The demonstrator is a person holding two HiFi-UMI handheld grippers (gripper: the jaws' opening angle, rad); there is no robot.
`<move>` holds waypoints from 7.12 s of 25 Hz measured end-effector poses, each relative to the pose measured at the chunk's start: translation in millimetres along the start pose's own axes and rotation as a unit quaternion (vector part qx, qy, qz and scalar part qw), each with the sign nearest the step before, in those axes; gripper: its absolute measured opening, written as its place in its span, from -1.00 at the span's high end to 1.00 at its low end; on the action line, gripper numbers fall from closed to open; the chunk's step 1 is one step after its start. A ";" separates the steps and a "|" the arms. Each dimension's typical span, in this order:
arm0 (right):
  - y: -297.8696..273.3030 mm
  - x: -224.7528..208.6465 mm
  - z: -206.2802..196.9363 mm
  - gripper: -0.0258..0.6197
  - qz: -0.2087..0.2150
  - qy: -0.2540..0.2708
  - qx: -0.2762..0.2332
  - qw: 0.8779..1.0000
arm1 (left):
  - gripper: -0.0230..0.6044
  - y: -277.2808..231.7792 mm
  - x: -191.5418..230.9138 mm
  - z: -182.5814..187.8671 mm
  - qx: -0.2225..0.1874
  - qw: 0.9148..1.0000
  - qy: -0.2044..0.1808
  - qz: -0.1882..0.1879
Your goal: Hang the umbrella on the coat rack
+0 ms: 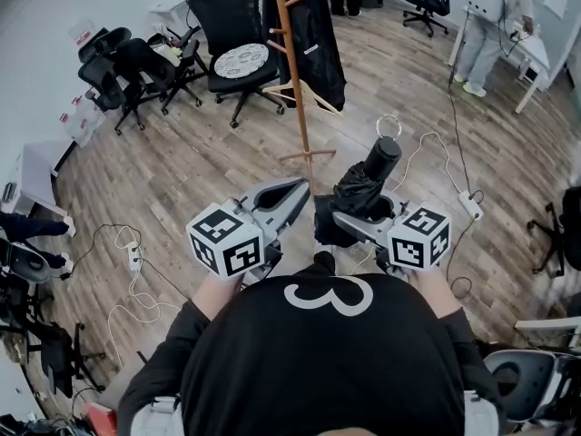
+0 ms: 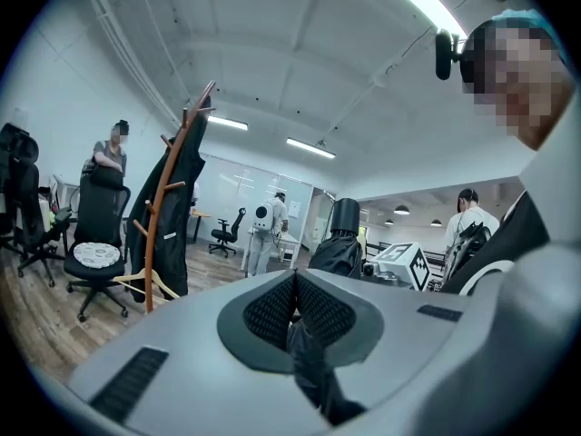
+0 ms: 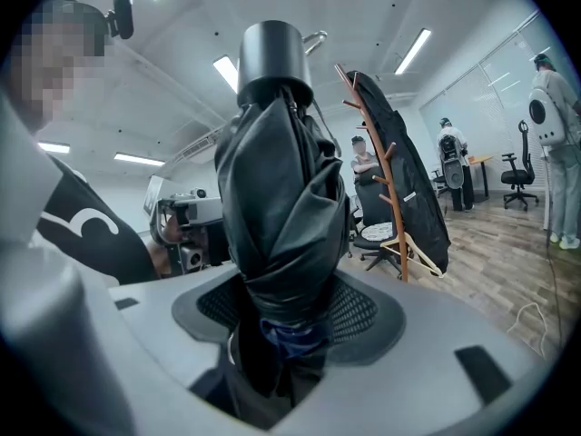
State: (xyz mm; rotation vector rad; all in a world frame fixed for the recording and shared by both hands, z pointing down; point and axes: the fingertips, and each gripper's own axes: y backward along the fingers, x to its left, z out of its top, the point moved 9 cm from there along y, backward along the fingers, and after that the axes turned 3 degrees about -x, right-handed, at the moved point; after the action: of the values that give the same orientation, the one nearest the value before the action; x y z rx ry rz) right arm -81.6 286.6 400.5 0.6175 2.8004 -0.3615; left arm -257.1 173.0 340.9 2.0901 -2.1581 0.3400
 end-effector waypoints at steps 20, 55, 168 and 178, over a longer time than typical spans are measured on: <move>-94.1 -161.7 61.7 0.09 -0.023 -0.027 0.026 0.999 | 0.88 -127.7 165.3 44.6 0.015 0.999 0.030 -0.025; -237.2 -370.9 159.0 0.09 0.073 0.001 0.070 0.995 | 0.88 -245.7 351.4 98.1 -0.027 0.996 0.045 0.079; -407.9 -501.2 187.1 0.08 0.066 0.127 0.157 0.977 | 0.88 -219.6 427.8 83.8 -0.020 0.962 0.119 0.245; -342.7 -459.8 207.2 0.08 0.042 0.102 0.094 0.989 | 0.88 -217.7 394.7 71.1 -0.009 0.970 0.131 0.204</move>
State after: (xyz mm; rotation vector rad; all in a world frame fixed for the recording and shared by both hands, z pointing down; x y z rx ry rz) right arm 211.2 -248.2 404.6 0.8555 2.9439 -0.5808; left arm -51.1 -232.0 383.5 1.4742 -2.3929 0.5948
